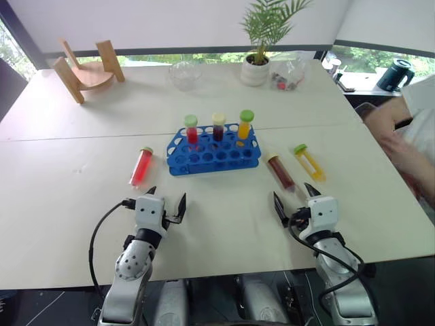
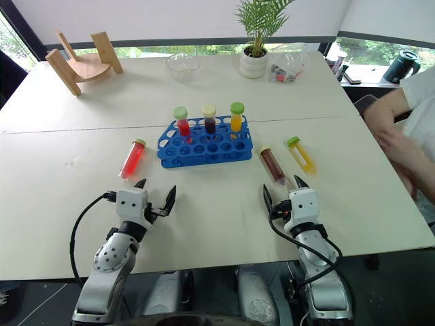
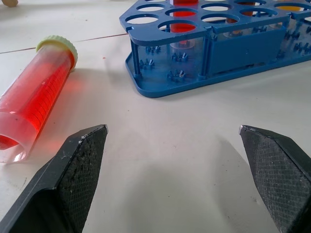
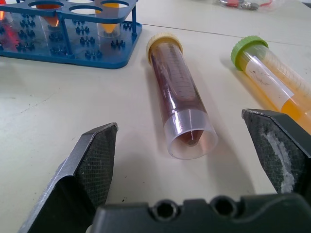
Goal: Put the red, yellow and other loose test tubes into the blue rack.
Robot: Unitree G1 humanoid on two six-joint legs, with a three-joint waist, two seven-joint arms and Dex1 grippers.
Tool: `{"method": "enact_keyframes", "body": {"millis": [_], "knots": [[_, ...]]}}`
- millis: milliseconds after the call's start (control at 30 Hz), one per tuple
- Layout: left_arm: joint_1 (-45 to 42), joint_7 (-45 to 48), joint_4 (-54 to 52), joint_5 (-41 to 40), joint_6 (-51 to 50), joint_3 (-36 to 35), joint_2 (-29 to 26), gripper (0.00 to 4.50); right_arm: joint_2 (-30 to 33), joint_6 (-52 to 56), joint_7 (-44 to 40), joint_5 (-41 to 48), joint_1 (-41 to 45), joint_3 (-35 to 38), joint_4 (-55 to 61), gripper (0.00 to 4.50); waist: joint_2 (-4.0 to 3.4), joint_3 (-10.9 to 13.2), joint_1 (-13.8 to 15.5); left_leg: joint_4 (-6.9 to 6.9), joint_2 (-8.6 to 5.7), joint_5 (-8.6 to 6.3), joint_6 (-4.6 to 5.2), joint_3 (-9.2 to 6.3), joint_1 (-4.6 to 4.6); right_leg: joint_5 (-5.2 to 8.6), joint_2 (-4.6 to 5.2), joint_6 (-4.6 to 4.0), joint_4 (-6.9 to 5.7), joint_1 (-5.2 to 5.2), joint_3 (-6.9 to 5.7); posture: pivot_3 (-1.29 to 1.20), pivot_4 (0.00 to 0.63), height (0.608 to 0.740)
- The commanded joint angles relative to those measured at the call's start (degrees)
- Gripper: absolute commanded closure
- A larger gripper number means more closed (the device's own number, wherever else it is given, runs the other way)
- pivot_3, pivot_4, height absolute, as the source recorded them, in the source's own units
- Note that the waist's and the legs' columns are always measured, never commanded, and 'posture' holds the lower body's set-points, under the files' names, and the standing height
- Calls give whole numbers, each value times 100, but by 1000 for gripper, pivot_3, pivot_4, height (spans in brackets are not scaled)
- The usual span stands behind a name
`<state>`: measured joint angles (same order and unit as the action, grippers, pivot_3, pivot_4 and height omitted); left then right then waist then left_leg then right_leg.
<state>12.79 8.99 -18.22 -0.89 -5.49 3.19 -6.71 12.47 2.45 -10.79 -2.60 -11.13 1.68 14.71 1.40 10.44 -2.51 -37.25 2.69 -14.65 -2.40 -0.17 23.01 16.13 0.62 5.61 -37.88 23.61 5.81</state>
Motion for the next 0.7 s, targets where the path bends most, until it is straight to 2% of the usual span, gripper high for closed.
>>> {"method": "enact_keyframes", "body": {"millis": [33, 700], "knots": [[11, 14, -241, -61, 39, -23, -3, 26, 64, -68, -12, 10, 20, 53, 263, 0, 0, 0, 0, 0, 0, 0, 0, 0, 0, 0, 0, 0, 0, 0, 0, 0, 150, 740], [-5, 32, -277, -146, -17, -21, -19, 26, 101, -77, -27, -28, 12, 54, 276, 0, 0, 0, 0, 0, 0, 0, 0, 0, 0, 0, 0, 0, 1, 0, 0, 0, 150, 740]]}}
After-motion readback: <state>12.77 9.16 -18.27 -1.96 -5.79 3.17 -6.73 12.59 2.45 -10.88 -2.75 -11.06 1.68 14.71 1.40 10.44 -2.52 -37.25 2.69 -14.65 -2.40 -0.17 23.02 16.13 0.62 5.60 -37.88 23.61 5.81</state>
